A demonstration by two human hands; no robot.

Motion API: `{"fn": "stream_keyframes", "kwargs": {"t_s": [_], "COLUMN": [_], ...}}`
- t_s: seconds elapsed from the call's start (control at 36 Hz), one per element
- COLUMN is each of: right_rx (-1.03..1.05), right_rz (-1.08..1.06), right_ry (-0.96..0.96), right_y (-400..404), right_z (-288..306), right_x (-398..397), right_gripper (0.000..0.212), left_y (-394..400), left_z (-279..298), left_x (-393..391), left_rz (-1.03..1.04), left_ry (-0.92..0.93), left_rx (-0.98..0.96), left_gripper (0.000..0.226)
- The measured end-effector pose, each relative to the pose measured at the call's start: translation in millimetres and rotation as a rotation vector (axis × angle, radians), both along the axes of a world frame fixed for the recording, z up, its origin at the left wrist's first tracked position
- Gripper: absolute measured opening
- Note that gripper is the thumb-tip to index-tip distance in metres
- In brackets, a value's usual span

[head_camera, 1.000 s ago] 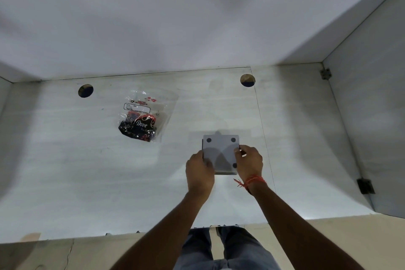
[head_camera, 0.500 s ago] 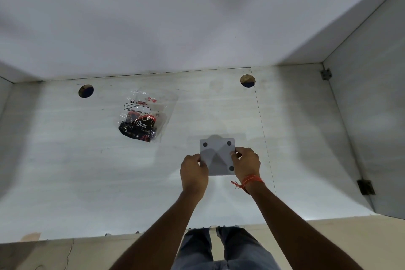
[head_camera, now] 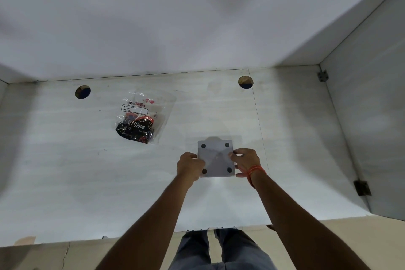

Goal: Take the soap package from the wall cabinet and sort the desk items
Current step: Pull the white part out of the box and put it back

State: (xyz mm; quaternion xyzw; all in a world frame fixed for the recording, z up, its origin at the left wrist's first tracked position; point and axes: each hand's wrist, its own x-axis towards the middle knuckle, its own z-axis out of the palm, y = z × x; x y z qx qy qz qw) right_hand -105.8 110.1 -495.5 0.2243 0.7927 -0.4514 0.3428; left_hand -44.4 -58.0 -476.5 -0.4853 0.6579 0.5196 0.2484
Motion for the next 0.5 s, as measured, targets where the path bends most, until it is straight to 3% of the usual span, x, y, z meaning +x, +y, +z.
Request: {"fn": "stream_keyframes", "kwargs": {"t_s": [0.08, 0.17, 0.28, 0.36, 0.44, 0.5], "right_rx": [-0.107, -0.138, -0.191, -0.172, -0.153, -0.195], "right_rz": [-0.021, 0.009, 0.029, 0.112, 0.144, 0.064], "right_ry": [-0.025, 0.198, 0.479, 0.653, 0.763, 0.713], "right_y": [3, 5, 7, 8, 3, -2], "right_z": [-1, 2, 13, 12, 11, 14], "right_x": [5, 19, 37, 40, 38, 34], "right_gripper": [0.022, 0.021, 0.034, 0.037, 0.037, 0.032], "left_y": [-5, -9, -20, -25, -24, -22], "left_z": [9, 13, 11, 11, 11, 11], "left_x": [-3, -7, -11, -15, -19, -19], "left_rz": [0.191, 0.383, 0.621, 0.646, 0.557, 0.552], "left_ry": [-0.055, -0.019, 0.019, 0.05, 0.065, 0.105], "left_rx": [0.446, 0.601, 0.764, 0.793, 0.652, 0.557], "left_gripper": [0.047, 0.053, 0.08, 0.081, 0.058, 0.042]}}
